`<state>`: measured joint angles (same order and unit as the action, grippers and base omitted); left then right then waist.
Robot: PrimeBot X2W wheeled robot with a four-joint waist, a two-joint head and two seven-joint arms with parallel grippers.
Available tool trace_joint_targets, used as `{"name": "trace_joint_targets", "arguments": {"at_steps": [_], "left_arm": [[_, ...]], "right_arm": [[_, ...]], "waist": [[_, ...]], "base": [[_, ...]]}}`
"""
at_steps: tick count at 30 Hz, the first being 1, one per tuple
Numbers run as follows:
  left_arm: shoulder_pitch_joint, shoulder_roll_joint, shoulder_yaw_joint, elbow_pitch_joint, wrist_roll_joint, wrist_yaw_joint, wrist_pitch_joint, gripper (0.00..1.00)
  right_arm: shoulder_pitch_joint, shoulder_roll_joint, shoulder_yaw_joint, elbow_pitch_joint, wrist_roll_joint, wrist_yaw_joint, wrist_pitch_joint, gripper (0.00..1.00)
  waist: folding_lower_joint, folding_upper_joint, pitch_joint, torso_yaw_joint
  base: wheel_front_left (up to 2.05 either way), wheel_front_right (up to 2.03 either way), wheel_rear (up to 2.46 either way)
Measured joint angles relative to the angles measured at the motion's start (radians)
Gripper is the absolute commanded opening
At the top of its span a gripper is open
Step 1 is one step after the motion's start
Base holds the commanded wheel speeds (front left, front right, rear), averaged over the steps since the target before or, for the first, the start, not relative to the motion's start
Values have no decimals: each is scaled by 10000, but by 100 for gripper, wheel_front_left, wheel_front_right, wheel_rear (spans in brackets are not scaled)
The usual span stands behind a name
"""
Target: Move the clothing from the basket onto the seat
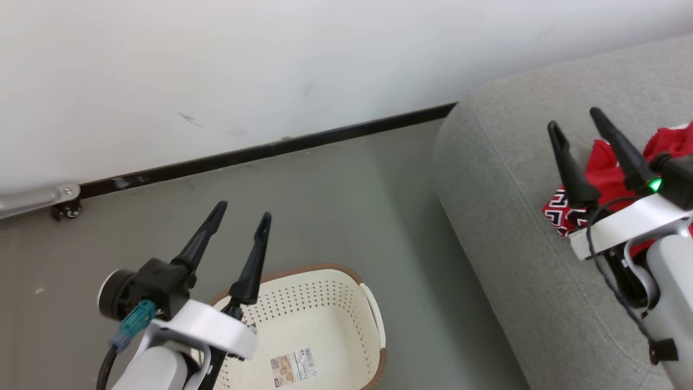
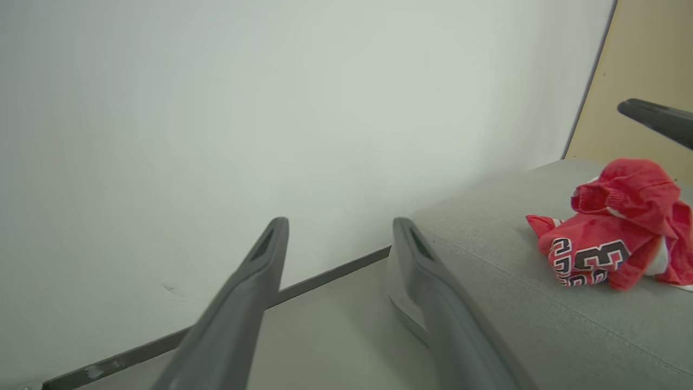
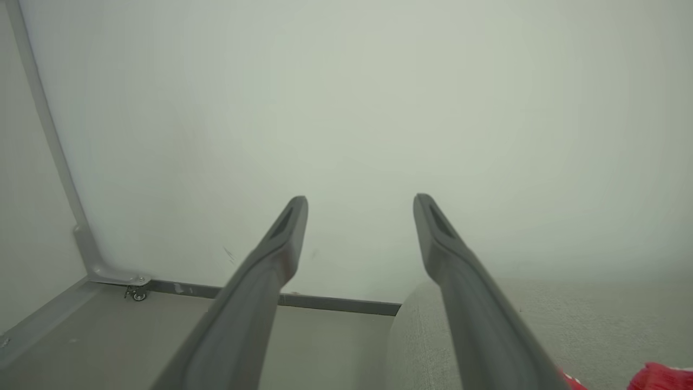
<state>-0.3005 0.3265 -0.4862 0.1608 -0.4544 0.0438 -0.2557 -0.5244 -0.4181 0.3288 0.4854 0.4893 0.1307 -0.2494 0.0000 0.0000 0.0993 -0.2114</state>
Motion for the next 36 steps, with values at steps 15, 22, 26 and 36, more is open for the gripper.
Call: {"name": "trace_joint_targets", "arguments": {"at_steps": [15, 22, 26, 36], "left_arm": [[1386, -128, 1089, -21, 370, 545, 2, 100], [1991, -199, 1361, -63, 631, 704, 2, 100], [2302, -221, 1446, -63, 897, 811, 2, 100], [2875, -458, 1795, -61, 986, 1120, 2, 100]], "right_arm": [[1446, 1220, -529, -128, -813, 0, 0, 100], [2275, 1760, -940, -491, -1526, 0, 0, 100], [2806, 2115, -1223, -658, -1845, 0, -2, 100], [4042, 3003, -1929, -945, -2217, 0, -2, 100]], "waist": [[0, 0, -754, 890], [0, 0, -1134, 1219], [0, 0, -1323, 1334], [0, 0, -1719, 1527]], "base": [[0, 0, 0], [0, 0, 0], [0, 0, 0], [0, 0, 0]]}}
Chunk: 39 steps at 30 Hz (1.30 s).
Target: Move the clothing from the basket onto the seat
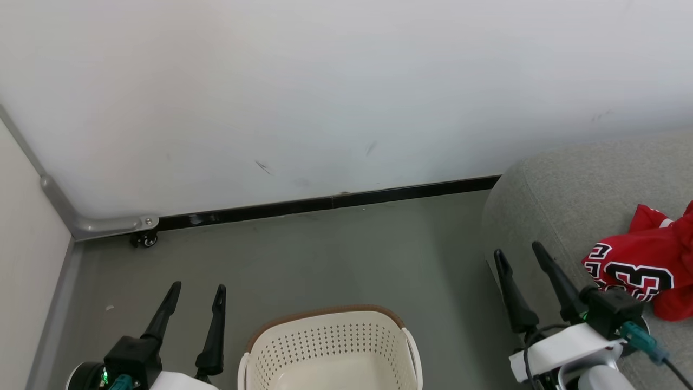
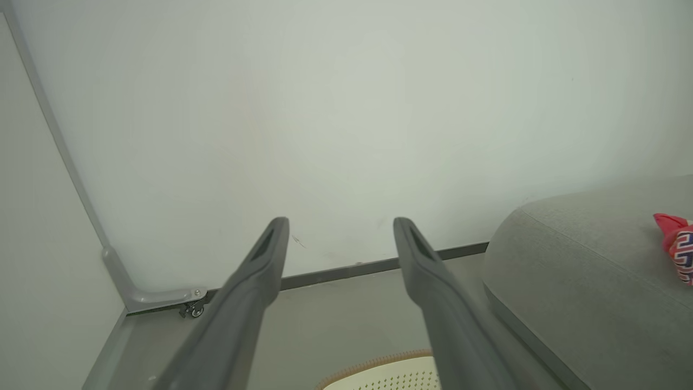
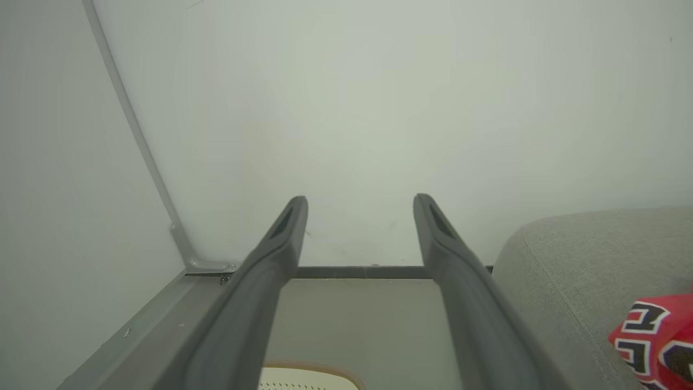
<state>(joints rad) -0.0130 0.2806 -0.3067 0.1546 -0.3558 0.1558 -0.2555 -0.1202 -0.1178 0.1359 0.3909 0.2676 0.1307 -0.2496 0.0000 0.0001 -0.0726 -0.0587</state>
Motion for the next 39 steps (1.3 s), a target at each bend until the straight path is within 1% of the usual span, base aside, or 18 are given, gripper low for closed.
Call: {"name": "trace_joint_targets", "arguments": {"at_steps": [5, 13, 19, 27, 30, 34, 39], "left_arm": [[244, -134, 77, -10, 104, 142, 0, 100], [571, -301, 268, -6, 255, 378, 0, 100], [709, -376, 368, 0, 263, 382, 0, 100], [778, -426, 462, 94, 282, 464, 0, 100], [778, -460, 516, 84, 451, 477, 0, 100], [779, -552, 604, 81, 539, 673, 0, 100], [783, -550, 640, 117, 665, 805, 0, 100]], "right_arm": [[540, 337, -268, 13, -251, 0, 0, 100], [1061, 487, -541, 10, -623, 0, 2, 100], [1272, 556, -663, -86, -926, 0, 19, 100], [1449, 635, -685, -303, -1020, 0, 109, 100], [1459, 648, -732, -337, -1114, 0, 117, 100], [1525, 663, -765, -428, -1118, 0, 123, 100], [1628, 694, -788, -518, -1204, 0, 217, 100]], "waist": [[0, 0, -138, 66], [0, 0, -305, 112], [0, 0, -380, 123], [0, 0, -454, 182], [0, 0, -473, 211], [0, 0, -485, 236], [0, 0, -487, 246]], "base": [[0, 0, 0], [0, 0, 0], [0, 0, 0], [0, 0, 0], [0, 0, 0], [0, 0, 0], [0, 0, 0]]}}
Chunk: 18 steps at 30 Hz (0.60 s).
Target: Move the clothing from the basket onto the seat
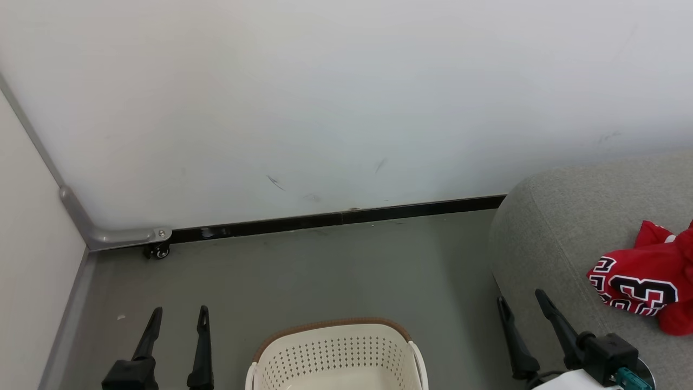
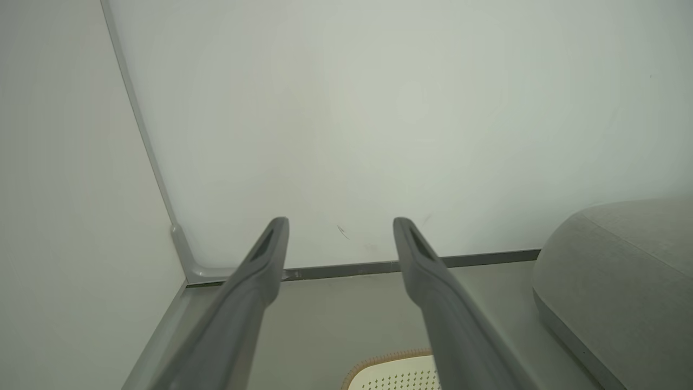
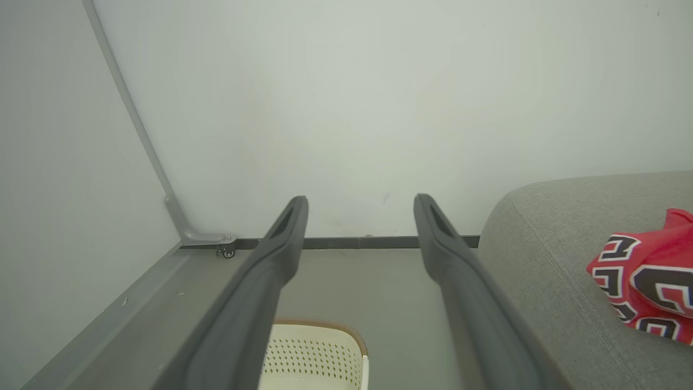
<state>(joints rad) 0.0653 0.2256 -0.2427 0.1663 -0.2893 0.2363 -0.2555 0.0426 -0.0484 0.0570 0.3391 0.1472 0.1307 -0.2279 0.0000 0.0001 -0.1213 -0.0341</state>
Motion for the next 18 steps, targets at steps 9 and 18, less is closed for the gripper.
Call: {"name": "trace_joint_targets", "arguments": {"at_steps": [9, 18], "left_arm": [[7, -13, 65, 219, 50, 104, 0, 100], [7, -17, 50, 270, 121, 102, 0, 100]], "right_arm": [[174, 13, -94, -174, -12, 0, 109, 100], [184, 17, -4, -303, 125, 0, 127, 100]], "waist": [[0, 0, 21, 11], [0, 0, 51, 17]], "base": [[0, 0, 0], [0, 0, 0]]}}
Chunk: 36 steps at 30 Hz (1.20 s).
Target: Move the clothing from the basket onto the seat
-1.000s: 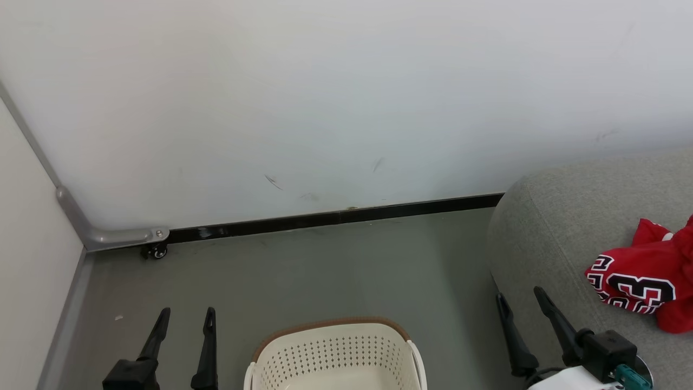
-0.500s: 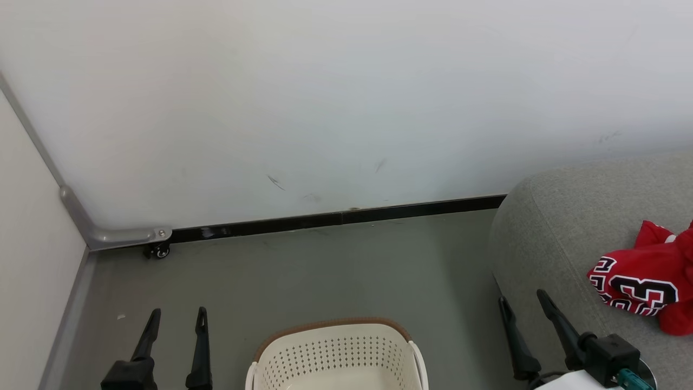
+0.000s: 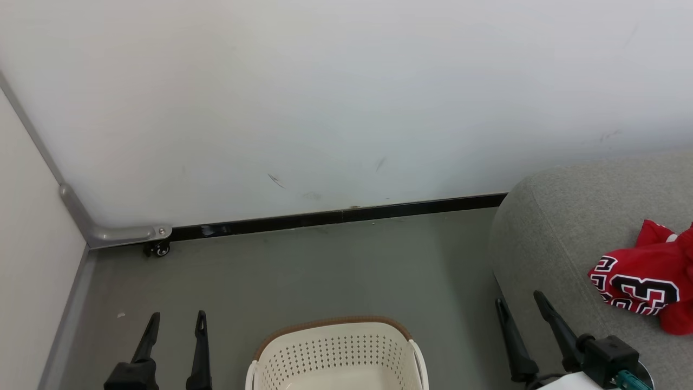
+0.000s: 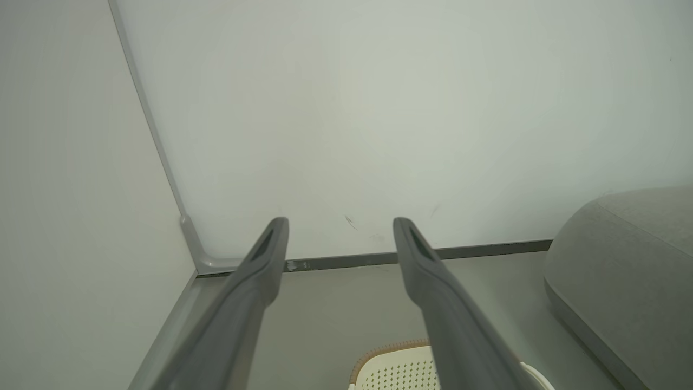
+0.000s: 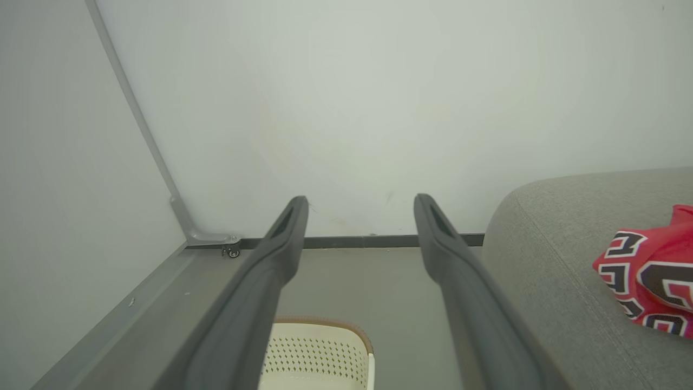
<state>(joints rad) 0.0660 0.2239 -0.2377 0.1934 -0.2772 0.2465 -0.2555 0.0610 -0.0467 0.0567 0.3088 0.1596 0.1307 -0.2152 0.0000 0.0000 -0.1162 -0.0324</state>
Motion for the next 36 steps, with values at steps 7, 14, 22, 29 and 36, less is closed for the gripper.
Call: {"name": "trace_joint_targets", "arguments": {"at_steps": [7, 14, 22, 29, 36], "left_arm": [[-1, -15, -15, 48, 82, 0, 0, 100], [238, -249, -138, 579, 71, -4, 2, 0], [430, -441, 82, 894, -533, -226, 270, 0], [346, -537, 366, 976, -1689, -456, 581, 0], [287, -671, 596, 982, -2608, -644, 895, 0]], "right_arm": [[8, 2, 109, -107, 102, 0, 58, 100], [310, 48, 151, 347, 100, 0, 73, 0], [579, 79, 67, 571, 708, 0, 221, 0], [400, 82, -184, 621, 1845, 0, 499, 0], [337, 86, -255, 602, 3026, 0, 756, 0]], "waist": [[0, 0, 12, 4], [0, 0, 15, 4], [0, 0, 34, 11], [1, 0, 74, 24], [16, 0, 149, 46]], "base": [[0, 0, 0], [0, 0, 0], [0, 0, 0], [0, 0, 0], [0, 0, 0]]}}
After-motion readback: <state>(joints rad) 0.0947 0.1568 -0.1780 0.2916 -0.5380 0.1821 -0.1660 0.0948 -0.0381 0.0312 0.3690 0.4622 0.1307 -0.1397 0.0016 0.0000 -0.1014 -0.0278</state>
